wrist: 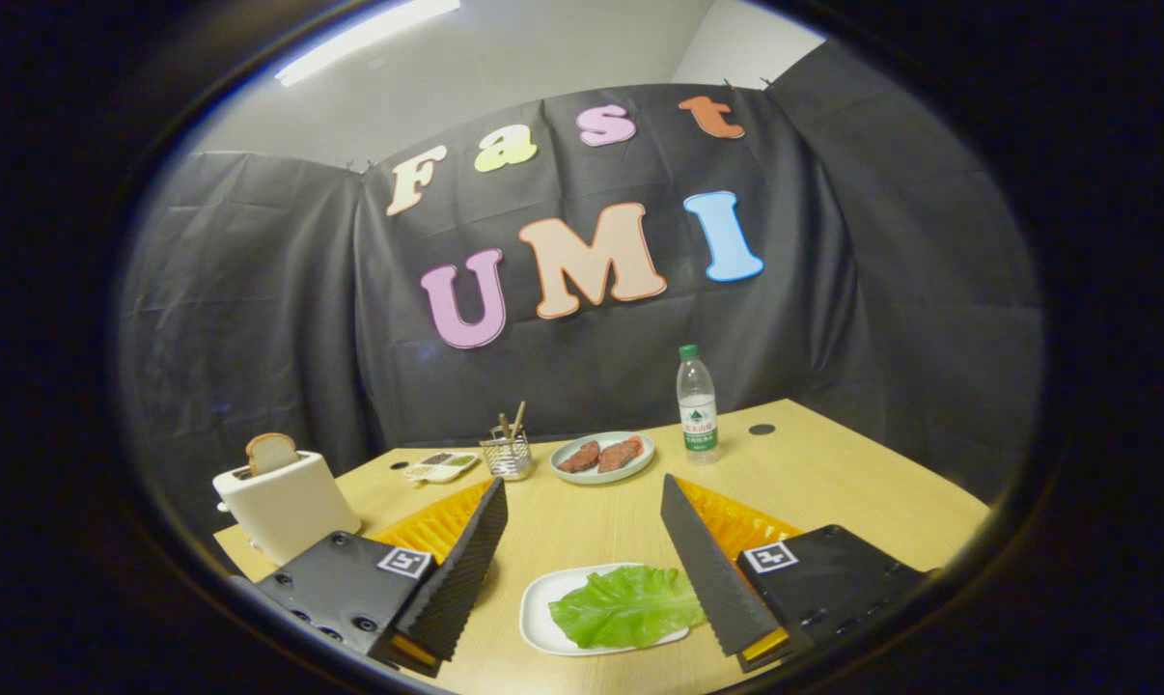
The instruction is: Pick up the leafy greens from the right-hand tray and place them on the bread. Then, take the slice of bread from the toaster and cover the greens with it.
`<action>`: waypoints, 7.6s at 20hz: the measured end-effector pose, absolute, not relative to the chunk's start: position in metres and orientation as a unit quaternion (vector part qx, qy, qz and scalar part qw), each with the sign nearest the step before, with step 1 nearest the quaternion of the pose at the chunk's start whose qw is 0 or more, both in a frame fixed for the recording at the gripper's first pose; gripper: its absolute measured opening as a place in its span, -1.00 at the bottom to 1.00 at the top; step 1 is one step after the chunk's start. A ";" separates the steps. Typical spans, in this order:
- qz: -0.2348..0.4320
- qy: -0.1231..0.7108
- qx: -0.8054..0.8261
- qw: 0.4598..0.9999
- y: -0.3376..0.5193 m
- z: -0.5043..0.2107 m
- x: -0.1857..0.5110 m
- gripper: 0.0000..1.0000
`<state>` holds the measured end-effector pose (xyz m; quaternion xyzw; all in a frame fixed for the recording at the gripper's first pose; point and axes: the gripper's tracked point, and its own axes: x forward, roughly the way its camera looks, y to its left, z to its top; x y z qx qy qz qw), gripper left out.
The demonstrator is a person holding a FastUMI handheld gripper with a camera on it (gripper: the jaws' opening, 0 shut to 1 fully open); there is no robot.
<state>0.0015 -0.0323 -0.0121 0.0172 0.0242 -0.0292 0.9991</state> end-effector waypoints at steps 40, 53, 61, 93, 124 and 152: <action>-0.106 0.287 0.082 0.948 -0.129 -0.182 0.029 0.58; -0.099 0.257 0.054 0.960 -0.118 -0.159 0.034 -0.65; -0.060 0.202 0.093 0.973 -0.094 -0.127 0.036 -0.88; 0.156 0.144 0.163 0.964 0.149 -0.042 0.035 -0.88; -0.014 0.202 0.032 0.979 0.127 -0.190 0.085 -0.74; 0.127 0.087 -0.006 0.988 0.209 0.023 0.009 0.94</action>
